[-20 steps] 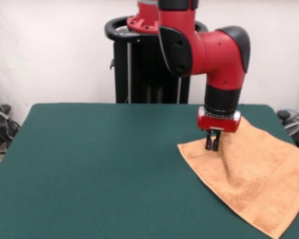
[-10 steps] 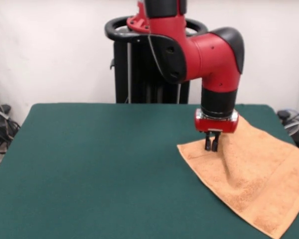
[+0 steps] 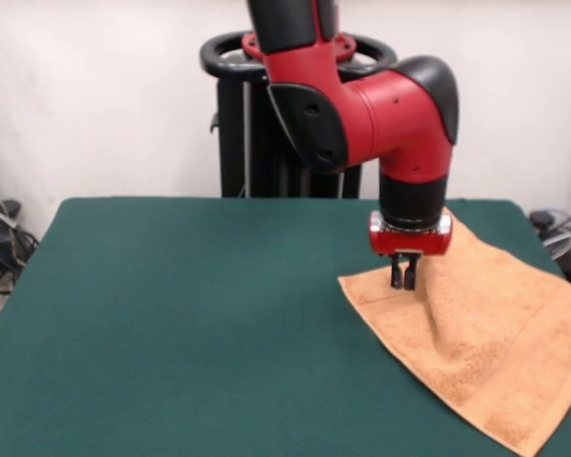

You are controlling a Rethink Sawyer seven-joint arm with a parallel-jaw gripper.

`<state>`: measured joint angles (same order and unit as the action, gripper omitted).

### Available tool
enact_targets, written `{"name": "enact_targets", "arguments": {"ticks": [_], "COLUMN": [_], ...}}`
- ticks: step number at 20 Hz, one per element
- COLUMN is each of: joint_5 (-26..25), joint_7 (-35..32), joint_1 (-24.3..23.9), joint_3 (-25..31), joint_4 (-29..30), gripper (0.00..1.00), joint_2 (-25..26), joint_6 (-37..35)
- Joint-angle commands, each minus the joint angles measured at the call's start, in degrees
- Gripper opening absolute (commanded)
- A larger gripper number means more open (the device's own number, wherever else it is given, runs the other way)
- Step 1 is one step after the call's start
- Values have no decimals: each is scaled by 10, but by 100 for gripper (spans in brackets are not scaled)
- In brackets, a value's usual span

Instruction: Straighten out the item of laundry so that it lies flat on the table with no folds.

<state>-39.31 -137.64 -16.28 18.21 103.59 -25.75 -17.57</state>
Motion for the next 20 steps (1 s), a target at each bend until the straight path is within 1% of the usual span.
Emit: {"name": "enact_targets", "arguments": {"ticks": [1,8,13,20], "joint_5": [-138,-162,-180,-206], "joint_7": [157,189,198,247], "joint_1": [-71,-113,-135,-173], "joint_3": [-21,24,46,84], "joint_4": [-190,-182,-177,-170], "gripper": [0,0,0,0], "joint_2": [145,138,133,126], "joint_6": [1,-38,-56,-91]}}
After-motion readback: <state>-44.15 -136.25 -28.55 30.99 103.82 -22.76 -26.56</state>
